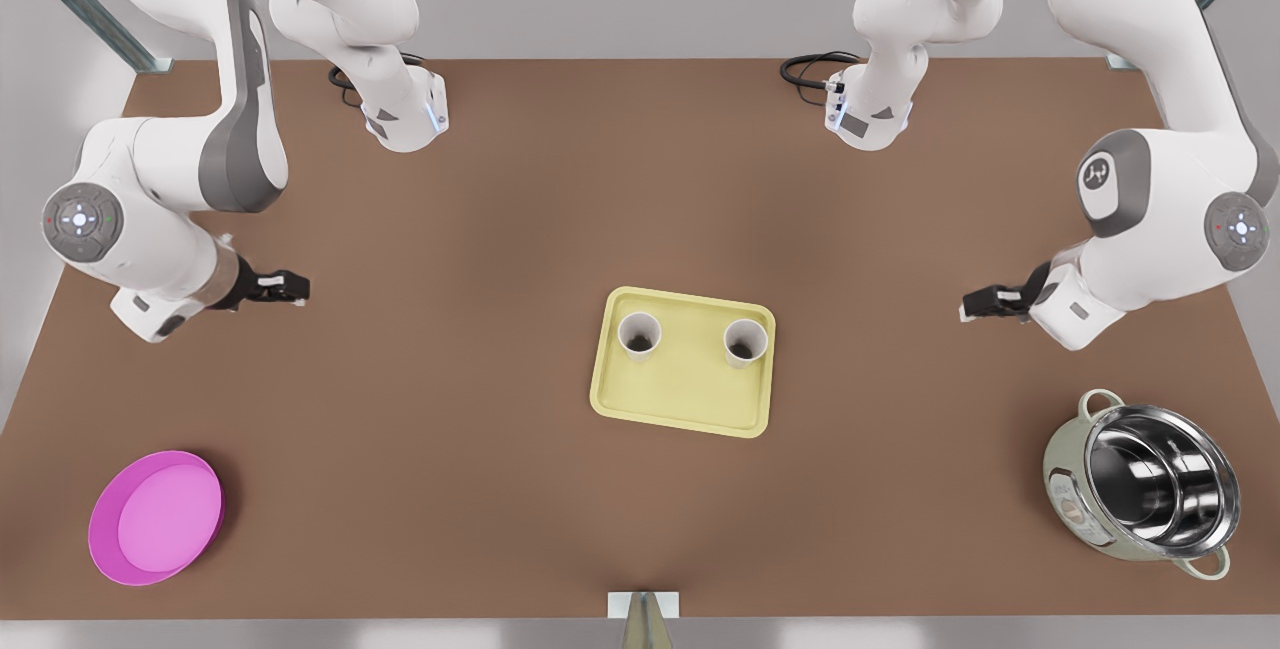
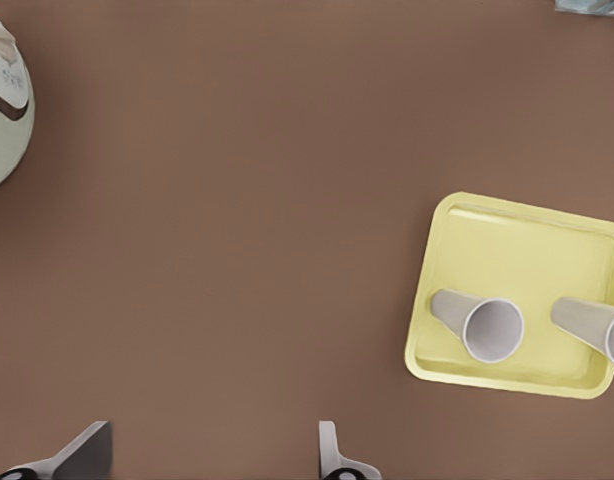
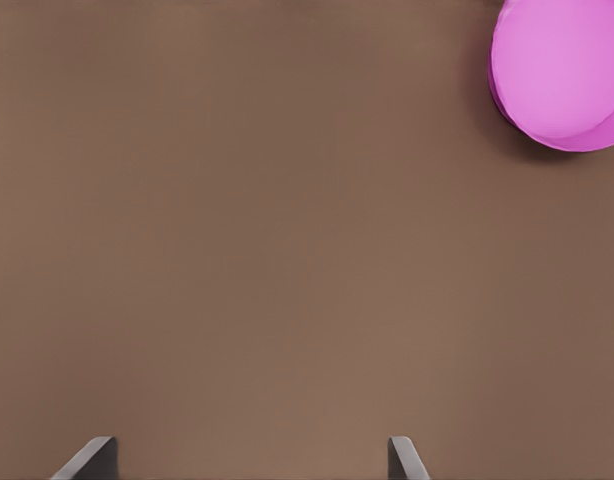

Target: Use the left arm to pick up the white IKEA cup from the tray and place it on the middle-left position; use the right arm to pick up the white IKEA cup from the tray and place it on the middle-right position

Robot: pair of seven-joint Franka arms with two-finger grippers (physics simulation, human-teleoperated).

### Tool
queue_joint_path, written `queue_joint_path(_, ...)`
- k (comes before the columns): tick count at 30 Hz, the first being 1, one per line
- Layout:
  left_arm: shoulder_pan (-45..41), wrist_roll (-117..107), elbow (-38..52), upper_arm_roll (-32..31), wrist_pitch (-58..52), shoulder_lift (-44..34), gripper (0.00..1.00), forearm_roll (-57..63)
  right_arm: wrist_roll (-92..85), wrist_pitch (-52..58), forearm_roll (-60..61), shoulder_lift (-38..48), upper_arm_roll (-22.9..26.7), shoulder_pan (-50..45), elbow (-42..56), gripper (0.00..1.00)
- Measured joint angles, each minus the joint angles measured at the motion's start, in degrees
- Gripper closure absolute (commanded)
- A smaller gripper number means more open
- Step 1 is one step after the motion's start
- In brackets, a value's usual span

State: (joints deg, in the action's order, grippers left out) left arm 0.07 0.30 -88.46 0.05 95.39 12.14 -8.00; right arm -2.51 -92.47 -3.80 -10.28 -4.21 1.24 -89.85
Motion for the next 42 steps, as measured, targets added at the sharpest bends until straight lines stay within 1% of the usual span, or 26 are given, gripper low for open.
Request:
queue_joint_path(6, -0.39, -0.13, -0.17, -1.97, 4.67, 0.32, 0.00, 1.38, -0.20, -3.86, -0.26, -0.90, -0.05, -1.28, 0.38, 0.00)
queue_joint_path(8, -3.86, -0.40, -0.01, -2.32, 5.83, 2.24, 0.00, 1.69, 0.86, -5.28, -0.25, -2.61, -0.13, -5.22, 0.42, 0.00)
queue_joint_path(10, -8.62, -1.37, 0.47, -2.46, 6.89, 3.94, 0.00, 1.87, 2.81, -6.86, -0.27, -4.74, -0.21, -11.09, 0.44, 0.00)
queue_joint_path(12, -12.09, -2.66, 1.99, -2.50, 7.94, 6.38, 0.00, 2.00, 5.24, -8.57, -0.31, -7.88, -0.27, -15.86, 0.87, 0.00)
queue_joint_path(15, -17.09, -5.14, 2.44, -2.50, 10.34, 9.92, 0.00, 3.93, 9.57, -10.67, -0.32, -13.78, -0.27, -22.16, 5.19, 0.00)
queue_joint_path(18, -19.98, -7.69, 2.54, -2.51, 12.76, 12.45, 0.00, 4.97, 14.82, -13.97, -0.34, -18.99, -0.27, -27.49, 7.79, 0.00)
queue_joint_path(22, -23.26, -11.22, 1.90, -2.51, 16.64, 16.67, 0.00, 5.65, 22.68, -17.95, -0.12, -27.66, -1.54, -32.73, 16.46, 0.00)
queue_joint_path(25, -23.95, -13.53, -1.60, -2.53, 20.10, 18.12, 0.00, 5.70, 28.09, -19.95, -0.01, -33.35, -3.24, -34.70, 21.65, 0.00)
queue_joint_path(27, -24.93, -14.94, -5.29, -2.51, 22.41, 17.47, 0.00, 5.86, 31.34, -20.90, 0.04, -34.32, -4.67, -34.99, 22.35, 0.00)
queue_joint_path(29, -25.32, -16.17, -13.11, -2.47, 25.94, 14.39, 0.00, 6.33, 34.24, -21.48, 0.06, -34.55, -5.96, -35.24, 22.27, 0.00)
queue_joint_path(31, -25.37, -17.27, -16.83, -2.39, 29.19, 13.04, 0.00, 6.63, 36.83, -21.89, 0.08, -35.00, -6.48, -36.10, 22.12, 0.00)
queue_joint_path(37, -24.88, -19.86, -17.89, -2.13, 35.85, 15.41, 0.00, 7.01, 42.50, -23.01, 0.06, -36.37, -6.56, -35.36, 20.15, 0.00)
queue_joint_path(42, -24.85, -21.40, -17.86, -2.07, 39.40, 16.61, 0.00, 7.09, 45.39, -24.92, 0.02, -35.96, -6.63, -34.37, 15.71, 0.00)
